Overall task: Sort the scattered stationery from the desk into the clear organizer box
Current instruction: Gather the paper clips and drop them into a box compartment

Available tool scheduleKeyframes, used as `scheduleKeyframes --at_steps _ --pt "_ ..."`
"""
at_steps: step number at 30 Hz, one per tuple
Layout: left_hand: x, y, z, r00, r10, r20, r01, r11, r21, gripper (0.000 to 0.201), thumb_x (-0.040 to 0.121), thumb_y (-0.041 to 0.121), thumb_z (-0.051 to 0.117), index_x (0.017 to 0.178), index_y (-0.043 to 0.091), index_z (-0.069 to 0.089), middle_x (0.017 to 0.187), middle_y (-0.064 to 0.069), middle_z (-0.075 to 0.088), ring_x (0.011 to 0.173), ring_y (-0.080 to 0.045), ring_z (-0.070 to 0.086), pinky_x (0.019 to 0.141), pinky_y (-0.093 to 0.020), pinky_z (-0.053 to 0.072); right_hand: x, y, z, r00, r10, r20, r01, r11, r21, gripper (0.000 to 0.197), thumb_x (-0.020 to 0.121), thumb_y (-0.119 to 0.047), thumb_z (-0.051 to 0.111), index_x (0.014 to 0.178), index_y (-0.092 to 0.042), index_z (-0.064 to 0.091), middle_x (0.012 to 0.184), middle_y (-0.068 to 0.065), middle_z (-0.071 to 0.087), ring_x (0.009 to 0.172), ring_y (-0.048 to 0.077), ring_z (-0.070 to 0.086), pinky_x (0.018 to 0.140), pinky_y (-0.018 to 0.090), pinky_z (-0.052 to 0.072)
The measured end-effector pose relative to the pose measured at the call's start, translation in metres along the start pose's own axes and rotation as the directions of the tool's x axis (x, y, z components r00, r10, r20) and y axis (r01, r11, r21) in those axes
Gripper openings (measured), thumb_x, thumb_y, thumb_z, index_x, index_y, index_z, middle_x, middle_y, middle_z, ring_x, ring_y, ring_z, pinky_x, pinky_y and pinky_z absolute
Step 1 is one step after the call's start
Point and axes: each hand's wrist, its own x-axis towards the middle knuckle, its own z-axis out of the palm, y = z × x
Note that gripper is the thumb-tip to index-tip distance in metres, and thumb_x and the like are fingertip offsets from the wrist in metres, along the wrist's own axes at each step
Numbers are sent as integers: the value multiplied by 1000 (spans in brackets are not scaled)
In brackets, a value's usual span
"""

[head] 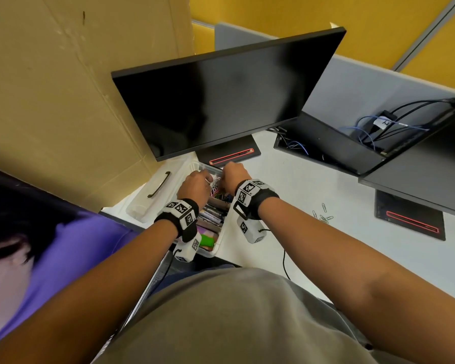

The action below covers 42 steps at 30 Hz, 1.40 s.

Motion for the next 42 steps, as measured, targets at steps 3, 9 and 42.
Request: scheduleKeyframes --at_steps 3,9,42 --pt "0 0 1 1000 8 10 -8 1000 5 19 90 8 55 103 18 64 108 -8 66 92 -26 62 76 -36 53 -1 4 4 998 -52 -47 51 999 -9 14 92 -8 61 102 -1 69 101 18 68 93 34 67 81 37 55" --pt "2 1 1 1000 28 9 -28 999 23 17 90 8 56 102 18 63 107 -8 66 89 -27 63 80 -41 54 -5 21 5 987 -162 -21 163 986 47 17 88 -4 64 99 -9 76 103 13 71 96 29 67 89 39 55" --pt "-2 166 124 896 288 339 -347 929 128 33 90 26 65 122 21 56 126 -6 47 112 -25 52 101 -36 35 -73 302 -4 950 311 15 -309 939 151 27 91 -12 49 111 -21 64 117 4 64 103 25 61 84 32 49"
